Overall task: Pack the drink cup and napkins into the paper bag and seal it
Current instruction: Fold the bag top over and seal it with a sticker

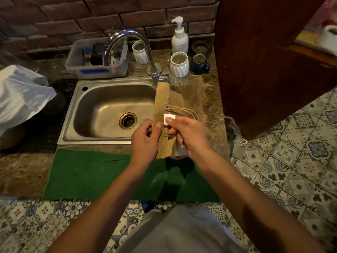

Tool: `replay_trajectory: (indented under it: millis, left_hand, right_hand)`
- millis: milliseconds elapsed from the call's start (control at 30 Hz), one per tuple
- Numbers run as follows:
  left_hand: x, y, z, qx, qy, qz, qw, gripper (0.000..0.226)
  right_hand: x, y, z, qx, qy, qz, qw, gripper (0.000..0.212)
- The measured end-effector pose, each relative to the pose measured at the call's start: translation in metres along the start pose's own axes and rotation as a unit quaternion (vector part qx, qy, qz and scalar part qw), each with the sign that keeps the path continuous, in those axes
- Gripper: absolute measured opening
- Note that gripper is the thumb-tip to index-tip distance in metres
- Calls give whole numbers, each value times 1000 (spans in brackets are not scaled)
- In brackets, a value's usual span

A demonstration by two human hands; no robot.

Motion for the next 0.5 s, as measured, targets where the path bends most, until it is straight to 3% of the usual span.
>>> replay_trajectory:
  millis: [500]
  left_hand:
    - [-11,7,6,-2,19,-14,1000,16]
  right_hand:
    - [-1,6,3,-24,1,15,1000,18]
Point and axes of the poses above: each hand's wrist, its own z-axis away from the middle knuckle, its own y-axis out of the palm, x = y × z, the point moved 3 cm from there along -z, towards the middle knuckle
